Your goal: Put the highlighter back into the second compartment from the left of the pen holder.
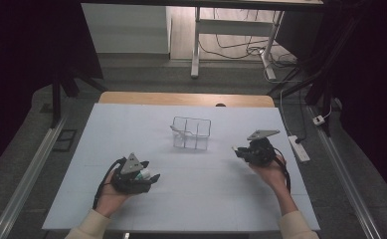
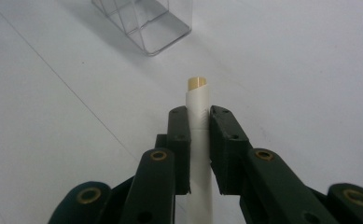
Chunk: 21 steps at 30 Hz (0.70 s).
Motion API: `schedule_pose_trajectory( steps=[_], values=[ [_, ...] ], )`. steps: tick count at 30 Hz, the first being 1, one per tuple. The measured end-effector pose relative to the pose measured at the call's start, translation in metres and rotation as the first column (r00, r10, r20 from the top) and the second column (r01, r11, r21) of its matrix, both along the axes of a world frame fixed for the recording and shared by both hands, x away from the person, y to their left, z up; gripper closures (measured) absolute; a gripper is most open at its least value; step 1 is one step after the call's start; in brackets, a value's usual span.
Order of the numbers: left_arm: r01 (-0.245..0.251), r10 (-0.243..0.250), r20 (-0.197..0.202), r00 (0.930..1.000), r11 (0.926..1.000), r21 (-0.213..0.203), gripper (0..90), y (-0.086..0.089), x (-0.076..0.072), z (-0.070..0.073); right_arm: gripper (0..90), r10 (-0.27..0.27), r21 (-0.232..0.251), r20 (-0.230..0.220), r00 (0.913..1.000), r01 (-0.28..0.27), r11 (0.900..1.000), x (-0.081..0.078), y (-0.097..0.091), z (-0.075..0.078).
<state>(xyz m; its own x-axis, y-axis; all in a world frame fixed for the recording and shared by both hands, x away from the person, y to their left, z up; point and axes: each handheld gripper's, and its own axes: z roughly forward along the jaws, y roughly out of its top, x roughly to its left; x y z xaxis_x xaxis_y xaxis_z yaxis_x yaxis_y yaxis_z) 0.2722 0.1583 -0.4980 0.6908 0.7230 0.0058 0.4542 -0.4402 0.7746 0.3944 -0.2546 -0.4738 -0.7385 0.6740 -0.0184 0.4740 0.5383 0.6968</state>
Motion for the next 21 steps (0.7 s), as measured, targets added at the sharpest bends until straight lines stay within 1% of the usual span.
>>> schedule_pose_trajectory(
  steps=[3,5,10,14,19,21],
  values=[
    [-0.001,0.001,0.002,1.0000,1.0000,-0.002,37.4,0.000,0.000,0.001,77.8,0.015,-0.017,0.007,0.9999,-0.015,0.9997,-0.002,0.005,0.000],
    [-0.004,0.004,0.003,1.0000,1.0000,-0.006,37.4,0.001,0.000,0.001,77.8,0.026,-0.020,0.020,0.9994,-0.026,0.9995,-0.004,0.009,0.001],
    [0.000,0.000,0.004,1.0000,1.0000,-0.003,37.4,0.000,0.001,0.001,77.9,0.063,-0.049,0.057,0.9964,-0.060,0.9970,-0.009,0.017,0.005],
    [0.000,0.000,0.006,1.0000,1.0000,-0.006,37.4,0.000,0.001,0.002,77.9,0.069,-0.029,0.069,0.9952,-0.067,0.9973,-0.013,0.020,0.009],
    [-0.001,0.001,0.008,1.0000,1.0000,-0.007,37.3,0.000,0.001,0.002,77.8,0.071,-0.025,0.075,0.9946,-0.070,0.9973,-0.014,0.022,0.011],
    [-0.001,0.001,0.009,1.0000,1.0000,-0.007,37.2,0.001,0.001,0.002,77.8,0.069,-0.016,0.078,0.9946,-0.068,0.9976,-0.015,0.022,0.011]
  ],
)
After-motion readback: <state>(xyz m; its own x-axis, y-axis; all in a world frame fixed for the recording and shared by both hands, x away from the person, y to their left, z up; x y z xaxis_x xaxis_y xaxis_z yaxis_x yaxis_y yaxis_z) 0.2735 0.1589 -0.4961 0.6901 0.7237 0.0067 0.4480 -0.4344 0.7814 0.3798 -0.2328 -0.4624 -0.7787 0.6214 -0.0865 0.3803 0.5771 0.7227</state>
